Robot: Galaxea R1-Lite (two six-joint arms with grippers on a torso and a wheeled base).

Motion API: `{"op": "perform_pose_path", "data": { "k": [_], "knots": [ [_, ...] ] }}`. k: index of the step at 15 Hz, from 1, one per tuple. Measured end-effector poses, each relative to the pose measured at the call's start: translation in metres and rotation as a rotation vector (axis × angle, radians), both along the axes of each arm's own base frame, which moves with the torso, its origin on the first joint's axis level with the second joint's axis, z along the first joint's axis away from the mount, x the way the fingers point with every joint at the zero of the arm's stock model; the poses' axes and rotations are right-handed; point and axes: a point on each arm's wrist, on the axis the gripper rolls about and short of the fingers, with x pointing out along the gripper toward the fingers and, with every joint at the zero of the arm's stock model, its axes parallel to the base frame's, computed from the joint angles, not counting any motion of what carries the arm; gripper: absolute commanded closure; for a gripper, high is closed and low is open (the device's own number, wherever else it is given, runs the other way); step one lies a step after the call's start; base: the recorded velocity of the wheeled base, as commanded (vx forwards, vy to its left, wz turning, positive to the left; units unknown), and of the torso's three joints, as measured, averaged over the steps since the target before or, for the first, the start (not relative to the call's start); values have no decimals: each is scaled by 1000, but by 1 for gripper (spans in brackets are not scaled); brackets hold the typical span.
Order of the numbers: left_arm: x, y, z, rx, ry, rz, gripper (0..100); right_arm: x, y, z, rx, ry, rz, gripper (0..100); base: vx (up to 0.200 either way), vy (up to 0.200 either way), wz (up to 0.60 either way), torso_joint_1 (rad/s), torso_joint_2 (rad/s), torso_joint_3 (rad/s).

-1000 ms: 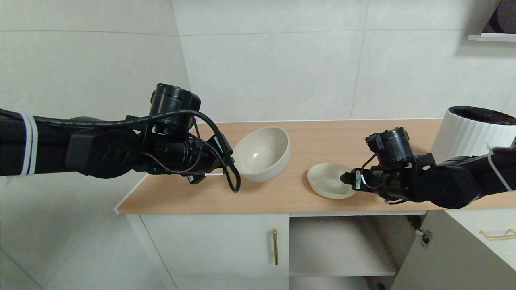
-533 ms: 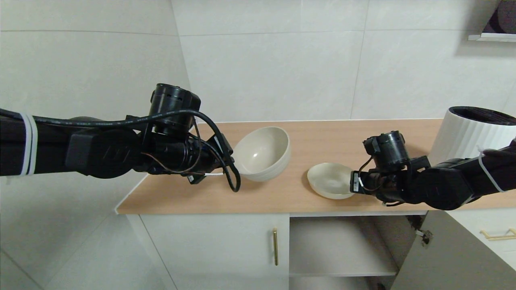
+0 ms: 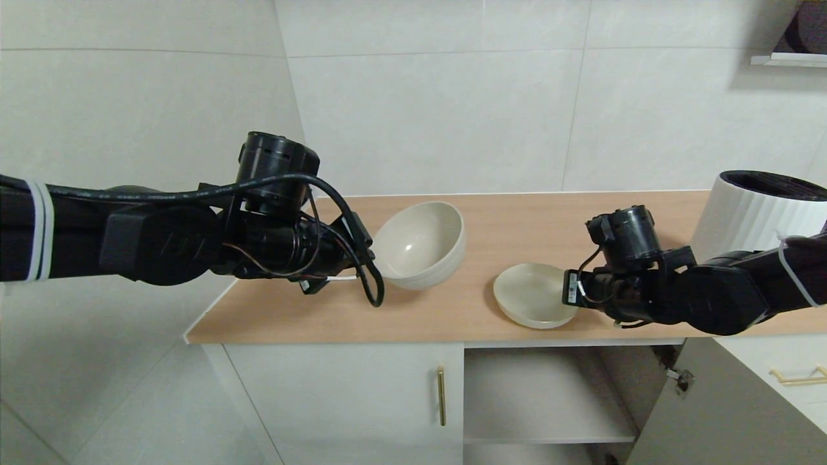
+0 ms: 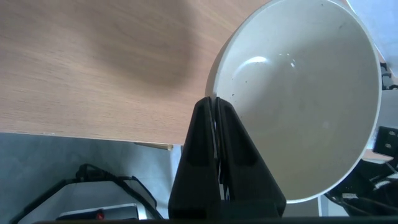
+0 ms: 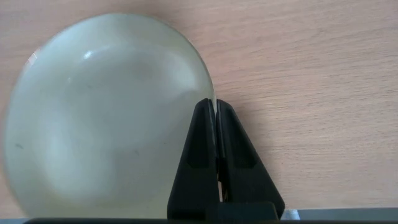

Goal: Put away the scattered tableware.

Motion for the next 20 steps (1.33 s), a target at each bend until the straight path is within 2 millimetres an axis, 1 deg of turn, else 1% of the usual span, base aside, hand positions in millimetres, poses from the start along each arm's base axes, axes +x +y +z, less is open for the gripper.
{"op": "perform_pose_path", "data": {
  "k": [2,4,6,8,10,11,13,15,18,20],
  "knots": [
    [-7,3,3,12,0,-8,100,-6,-3,12,26,-17,20,100,0,0,0,0,0,0],
    [-18,12,10,38,-20,-20,100,-20,-8,29,73,-8,81,100,0,0,0,0,0,0],
    [-34,22,20,53,-55,-33,100,-40,-16,49,108,14,136,100,0,0,0,0,0,0],
    [-52,29,26,64,-77,-69,100,-64,-26,68,125,42,174,100,0,0,0,0,0,0],
    [-72,35,25,64,-80,-150,100,-88,-35,80,151,95,228,100,0,0,0,0,0,0],
    [-82,38,23,68,-83,-200,100,-95,-38,84,160,89,241,100,0,0,0,0,0,0],
    [-97,41,19,86,-89,-265,100,-109,-44,83,158,93,248,100,0,0,0,0,0,0],
    [-103,41,17,87,-87,-279,100,-120,-48,78,133,101,265,100,0,0,0,0,0,0],
    [-104,39,14,91,-78,-286,100,-129,-52,79,128,88,271,100,0,0,0,0,0,0],
    [-102,38,11,95,-64,-287,100,-131,-53,80,129,85,272,100,-200,0,0,5,0,12]
  ]
}}
